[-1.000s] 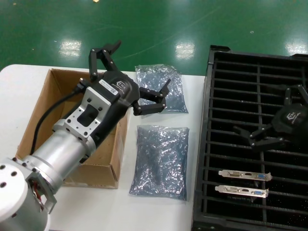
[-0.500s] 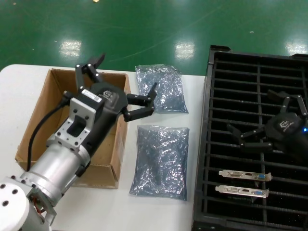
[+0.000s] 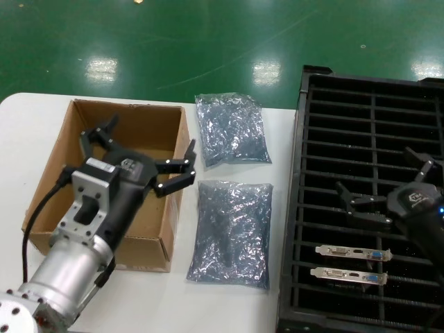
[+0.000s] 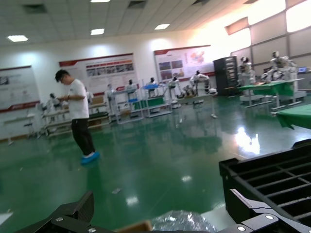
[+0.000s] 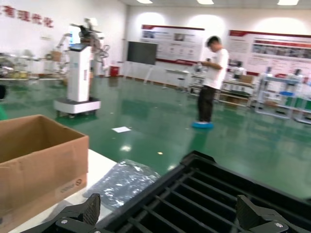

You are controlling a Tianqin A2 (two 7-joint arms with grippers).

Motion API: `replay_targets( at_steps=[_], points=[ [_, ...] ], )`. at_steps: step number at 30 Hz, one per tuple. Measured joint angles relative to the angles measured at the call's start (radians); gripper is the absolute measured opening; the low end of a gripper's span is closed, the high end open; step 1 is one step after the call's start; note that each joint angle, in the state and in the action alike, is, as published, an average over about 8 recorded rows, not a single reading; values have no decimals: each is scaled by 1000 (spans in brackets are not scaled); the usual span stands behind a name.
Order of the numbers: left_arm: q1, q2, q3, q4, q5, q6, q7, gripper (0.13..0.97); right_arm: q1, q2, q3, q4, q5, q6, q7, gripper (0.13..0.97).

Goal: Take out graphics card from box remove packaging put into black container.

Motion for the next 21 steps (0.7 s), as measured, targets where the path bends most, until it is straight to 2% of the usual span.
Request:
replay_targets(
  at_steps=[21],
  points=[
    [230, 165, -269, 59, 208, 71, -165, 966, -230, -138, 65, 97, 37, 307, -54, 966]
  ],
)
